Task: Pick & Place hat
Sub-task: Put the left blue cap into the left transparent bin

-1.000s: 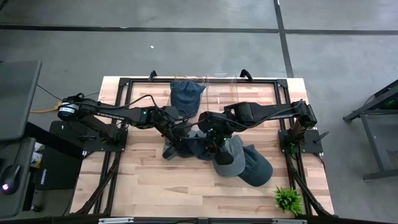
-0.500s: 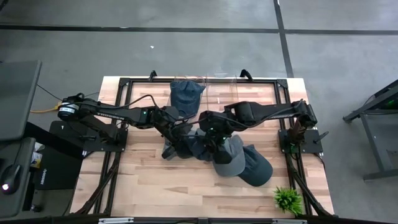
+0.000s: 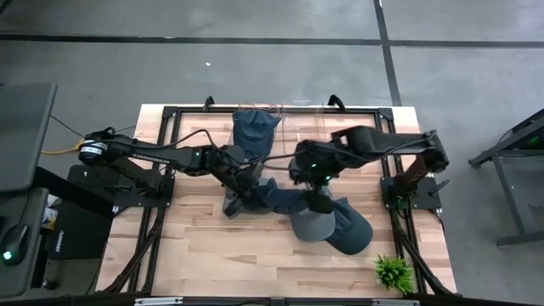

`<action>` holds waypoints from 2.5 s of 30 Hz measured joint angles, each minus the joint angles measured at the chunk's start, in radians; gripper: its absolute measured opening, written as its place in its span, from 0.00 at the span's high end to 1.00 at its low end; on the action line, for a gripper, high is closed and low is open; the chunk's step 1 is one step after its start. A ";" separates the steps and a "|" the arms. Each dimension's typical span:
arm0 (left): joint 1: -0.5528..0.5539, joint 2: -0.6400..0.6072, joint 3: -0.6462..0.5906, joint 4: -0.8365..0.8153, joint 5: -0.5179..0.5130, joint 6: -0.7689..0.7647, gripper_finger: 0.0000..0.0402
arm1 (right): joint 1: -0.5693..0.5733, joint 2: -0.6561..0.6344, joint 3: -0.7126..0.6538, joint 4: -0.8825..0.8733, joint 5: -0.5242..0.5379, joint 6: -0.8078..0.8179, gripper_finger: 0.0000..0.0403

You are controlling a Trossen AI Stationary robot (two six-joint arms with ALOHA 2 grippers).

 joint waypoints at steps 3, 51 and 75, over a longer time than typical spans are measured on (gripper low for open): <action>0.023 -0.018 0.000 0.003 -0.016 -0.011 1.00 | -0.003 -0.051 0.000 -0.026 0.062 0.038 0.41; 0.731 0.000 -0.446 1.057 0.303 -0.643 1.00 | -0.044 -0.135 -0.153 0.292 0.404 0.205 0.41; 0.829 0.005 -0.445 1.093 0.437 -0.687 1.00 | -0.350 0.078 -0.153 0.678 0.340 -0.203 0.41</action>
